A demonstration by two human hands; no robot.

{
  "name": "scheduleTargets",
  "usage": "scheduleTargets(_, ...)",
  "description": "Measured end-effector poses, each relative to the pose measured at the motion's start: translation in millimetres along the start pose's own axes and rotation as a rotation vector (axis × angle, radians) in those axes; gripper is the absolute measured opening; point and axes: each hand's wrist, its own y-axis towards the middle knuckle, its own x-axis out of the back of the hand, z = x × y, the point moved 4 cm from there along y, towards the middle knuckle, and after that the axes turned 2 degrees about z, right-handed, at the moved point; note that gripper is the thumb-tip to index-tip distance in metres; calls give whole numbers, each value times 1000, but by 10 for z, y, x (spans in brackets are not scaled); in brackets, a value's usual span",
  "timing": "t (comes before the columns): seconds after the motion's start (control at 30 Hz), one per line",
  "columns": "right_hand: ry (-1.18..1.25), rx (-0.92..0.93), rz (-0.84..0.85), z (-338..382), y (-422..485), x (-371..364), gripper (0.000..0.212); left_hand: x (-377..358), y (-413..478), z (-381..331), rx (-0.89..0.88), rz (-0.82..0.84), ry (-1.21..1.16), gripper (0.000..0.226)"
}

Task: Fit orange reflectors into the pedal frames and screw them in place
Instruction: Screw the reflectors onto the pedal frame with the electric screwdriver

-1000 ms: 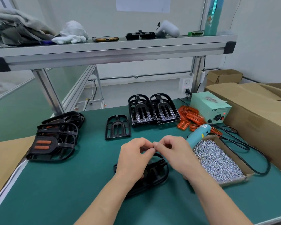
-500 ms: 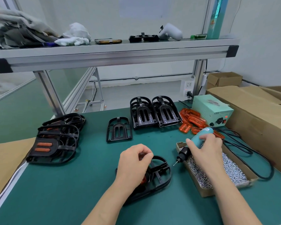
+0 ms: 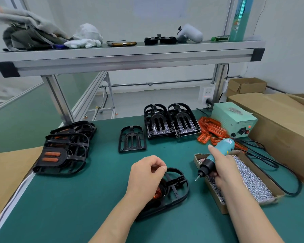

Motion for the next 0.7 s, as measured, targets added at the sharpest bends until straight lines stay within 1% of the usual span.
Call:
scheduleTargets(0.1,159,-1,-12,78,-60,-55,34,0,-1,2,6,-1,-3,21)
scheduleTargets(0.17,230,9,11,135,-116,-123,31,-8,-5,-5,10,4,-8,20)
scheduleTargets(0.3,410,-4,126,186,-275,-362,29,-17,-2,-23,8,2,-14,19)
scheduleTargets(0.4,518,21,215,246,-385,-565,21,-6,-4,-33,-2,-3,-7,20)
scheduleTargets(0.43,534,24,257,266,-414,-628,20,0,-6,-32,-4,-4,-3,20)
scheduleTargets(0.5,528,6,350,295,-459,-728,25,17,-15,-22,-3,-7,-2,20)
scheduleTargets(0.57,502,-26,402,299,-472,-779,26,37,-27,-10,-3,-12,-1,21)
scheduleTargets(0.63,483,-41,405,295,-474,-805,17,56,-36,1,1,-14,4,22)
scheduleTargets(0.7,476,-40,365,295,-472,-831,11,75,-44,14,8,-14,0,23)
